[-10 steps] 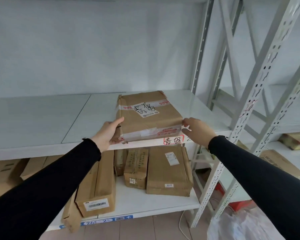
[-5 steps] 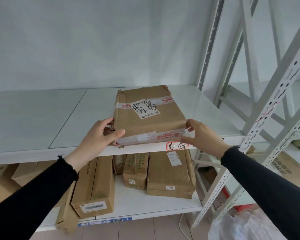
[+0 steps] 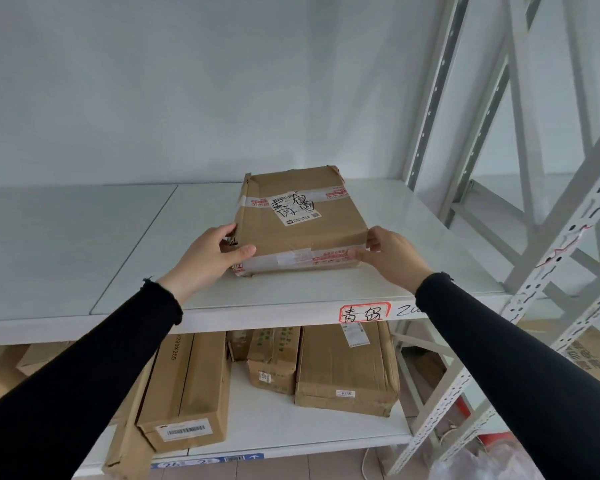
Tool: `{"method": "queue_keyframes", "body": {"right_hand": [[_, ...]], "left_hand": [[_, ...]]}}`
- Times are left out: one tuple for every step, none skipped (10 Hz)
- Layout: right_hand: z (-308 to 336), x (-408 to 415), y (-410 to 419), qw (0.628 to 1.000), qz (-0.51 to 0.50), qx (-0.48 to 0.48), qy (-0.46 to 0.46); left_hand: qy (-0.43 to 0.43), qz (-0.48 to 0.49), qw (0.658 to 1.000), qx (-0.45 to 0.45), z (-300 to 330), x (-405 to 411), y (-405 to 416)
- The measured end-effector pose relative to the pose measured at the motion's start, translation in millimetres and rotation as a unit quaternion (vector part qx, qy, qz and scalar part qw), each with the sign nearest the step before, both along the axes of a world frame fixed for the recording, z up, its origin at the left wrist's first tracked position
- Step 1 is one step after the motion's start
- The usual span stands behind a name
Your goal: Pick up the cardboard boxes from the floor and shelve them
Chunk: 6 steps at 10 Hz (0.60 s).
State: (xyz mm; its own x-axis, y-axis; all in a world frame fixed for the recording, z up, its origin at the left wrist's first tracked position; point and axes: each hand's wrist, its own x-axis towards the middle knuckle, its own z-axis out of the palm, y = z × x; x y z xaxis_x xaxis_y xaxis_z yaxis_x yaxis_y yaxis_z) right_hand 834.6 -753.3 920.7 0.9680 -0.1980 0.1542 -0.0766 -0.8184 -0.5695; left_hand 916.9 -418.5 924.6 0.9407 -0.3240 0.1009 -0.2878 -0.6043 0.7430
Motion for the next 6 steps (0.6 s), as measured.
{"method": "queue_keyframes", "body": {"right_hand": [[3,19,0,1.0,-0.008,-0.004,0.009],[5,33,1,1.0,-0.012,-0.012,0.015],[6,41,1,0.999,-0.018,-0.02,0.022],[7,43,1,0.999,-0.022,-0.024,0.027],[9,40,2,0.999,-0.023,-0.033,0.034],[15,38,3,0.997,-0.022,-0.045,0.052]], "left_hand": [[0.014,0.0,1.0,-0.006,6,18,-6],[0.015,-0.009,1.0,-0.021,11,27,-13],[0.02,-0.01,1.0,-0.018,12,34,-13],[0.034,-0.013,0.999,-0.022,8,40,-9],[0.029,-0.006,0.999,-0.02,9,37,-10],[0.016,0.004,1.0,-0.012,10,35,-11]]}}
